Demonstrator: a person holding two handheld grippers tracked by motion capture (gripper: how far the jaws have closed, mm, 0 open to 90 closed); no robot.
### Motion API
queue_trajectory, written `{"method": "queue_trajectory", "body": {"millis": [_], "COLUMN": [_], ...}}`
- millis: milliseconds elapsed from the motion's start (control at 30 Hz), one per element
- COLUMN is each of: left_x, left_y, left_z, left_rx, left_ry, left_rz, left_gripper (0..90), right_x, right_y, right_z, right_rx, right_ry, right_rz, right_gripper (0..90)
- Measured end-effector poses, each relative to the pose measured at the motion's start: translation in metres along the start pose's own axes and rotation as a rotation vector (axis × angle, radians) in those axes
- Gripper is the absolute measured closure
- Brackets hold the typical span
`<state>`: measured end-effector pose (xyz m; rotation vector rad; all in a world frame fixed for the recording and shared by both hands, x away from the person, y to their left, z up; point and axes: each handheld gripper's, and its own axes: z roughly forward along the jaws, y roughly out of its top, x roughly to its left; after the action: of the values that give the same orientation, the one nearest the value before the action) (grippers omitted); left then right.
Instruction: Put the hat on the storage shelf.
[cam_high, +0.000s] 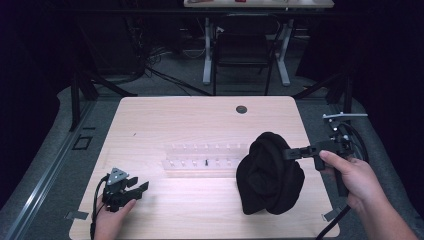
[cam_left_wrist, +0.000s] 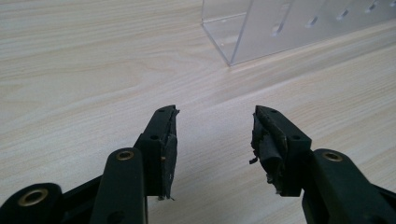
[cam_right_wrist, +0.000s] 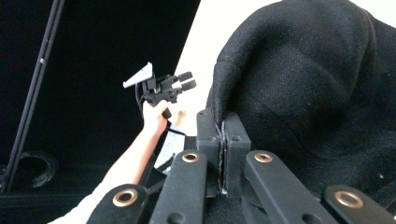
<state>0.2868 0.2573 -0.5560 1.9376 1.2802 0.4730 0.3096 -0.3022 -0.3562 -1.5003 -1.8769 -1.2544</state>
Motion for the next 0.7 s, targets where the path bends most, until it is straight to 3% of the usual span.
{"method": "queue_trajectory", "body": {"millis": [700], "left_x": [-0.001], "left_y": [-0.001], "left_z": [0.002], "left_rx": [0.007], "left_ry": [0.007], "left_rz": [0.007], "left_gripper": [45.5], "right_x": [0.018], "right_y": [0.028], "right_z": [-0.019], "right_rx": [-0.139], "right_ry": [0.066], "right_rz": [-0.031], "right_gripper": [88.6]}}
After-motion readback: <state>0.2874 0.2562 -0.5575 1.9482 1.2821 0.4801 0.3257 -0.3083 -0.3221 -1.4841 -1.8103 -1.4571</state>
